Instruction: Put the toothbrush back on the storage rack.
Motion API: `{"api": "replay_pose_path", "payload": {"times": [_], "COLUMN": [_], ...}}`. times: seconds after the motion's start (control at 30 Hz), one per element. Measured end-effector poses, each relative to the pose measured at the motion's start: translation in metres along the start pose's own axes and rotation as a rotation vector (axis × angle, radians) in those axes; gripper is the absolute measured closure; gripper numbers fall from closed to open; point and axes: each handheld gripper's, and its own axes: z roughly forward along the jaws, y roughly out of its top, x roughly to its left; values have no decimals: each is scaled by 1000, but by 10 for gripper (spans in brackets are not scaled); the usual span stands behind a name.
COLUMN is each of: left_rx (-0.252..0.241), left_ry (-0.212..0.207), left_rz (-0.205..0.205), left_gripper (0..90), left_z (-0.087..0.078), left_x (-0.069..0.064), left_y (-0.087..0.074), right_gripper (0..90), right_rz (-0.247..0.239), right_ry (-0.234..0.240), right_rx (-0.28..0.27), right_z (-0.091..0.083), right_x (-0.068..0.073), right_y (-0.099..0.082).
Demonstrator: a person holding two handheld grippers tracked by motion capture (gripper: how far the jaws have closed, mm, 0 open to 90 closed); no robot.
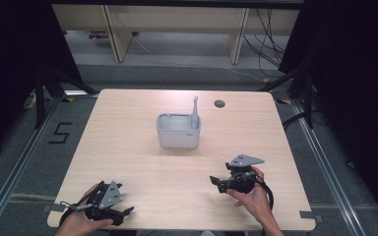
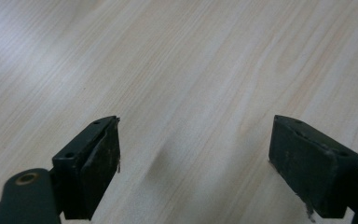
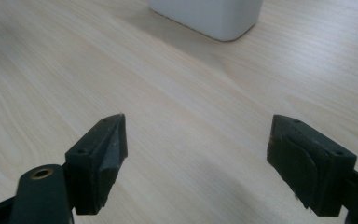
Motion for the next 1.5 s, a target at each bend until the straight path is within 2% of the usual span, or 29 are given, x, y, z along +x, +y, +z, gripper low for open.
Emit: {"api": "replay_pose_path", "payload": {"times": [0.03,0.17,0.2,0.23,0.3,0.37,0.4,0.43,0.47,0.53,0.6,0.63,0.7,0.73,0.83,0.9,0.97,1.0,1.03,1.1,1.13,1.17,1.2,1.23,1.3,1.33,1.37,1.43,1.5], "left_rx": [-8,0,-9,-9,-3,-18,-18,-17,-19,-11,-14,-13,-10,-15,-19,-18,-14,-10,-1,-10,-8,-9,-10,-11,-7,-9,-2,-10,-6], "left_ry": [17,15,7,7,16,3,3,4,1,0,2,3,3,1,2,3,7,-1,13,8,11,11,9,8,16,9,12,9,18], "left_rz": [-9,1,-11,-11,0,-14,-16,-15,-15,-6,-14,-10,-6,-14,-20,-28,-25,-13,-6,-15,-15,-14,-15,-16,-23,-13,-6,-26,-11], "left_gripper": [161,162,162,161,162,162,161,161,161,162,161,162,162,162,162,162,161,161,162,162,162,161,162,162,162,162,162,162,162], "left_z": [0,0,0,0,0,1,1,1,1,0,1,1,0,1,0,0,1,0,0,0,0,0,0,0,0,0,-1,0,0], "left_x": [0,0,-1,-1,0,-1,-1,-1,-1,-1,-1,-1,-1,-1,-1,-1,-1,-1,-1,-1,-1,-1,-1,-1,-1,-1,-1,-1,-1], "left_y": [0,0,0,0,0,-1,-1,-1,0,0,-1,-1,-1,-1,-1,-1,-1,-1,0,0,-1,0,-1,-1,-1,0,0,-1,-1], "right_gripper": [209,209,208,206,206,204,203,202,200,198,195,193,191,189,184,182,178,173,168,168,164,161,161,161,161,161,161,161,161], "right_rz": [-3,-33,-34,-11,-22,-12,-13,7,-6,15,-24,2,8,-7,28,4,31,-1,2,3,20,3,18,-5,32,-10,7,18,16], "right_ry": [-12,-15,-2,-13,-10,-1,-16,-11,-11,-3,-12,-5,-5,-4,-15,0,-9,-17,-20,-21,-15,-11,-11,-19,-4,-13,-18,-7,-6], "right_rx": [7,-6,-5,-4,-5,-9,-5,4,1,-8,-7,-10,-1,-4,6,-3,7,-1,4,9,9,20,30,23,44,36,37,45,50], "right_z": [-2,-5,-6,-7,-8,-8,-10,-10,-11,-12,-14,-16,-18,-18,-21,-21,-24,-24,-26,-25,-25,-25,-25,-25,-27,-27,-28,-29,-31], "right_x": [1,-2,-3,-1,-3,-3,-3,-2,-4,-3,-6,-5,-4,-5,-4,-7,-5,-7,-7,-6,-5,-7,-6,-7,-4,-6,-5,-4,-3], "right_y": [-2,-4,-6,-8,-9,-12,-14,-15,-15,-18,-19,-22,-23,-24,-27,-29,-31,-31,-33,-34,-35,-36,-37,-38,-40,-40,-41,-43,-45]}}
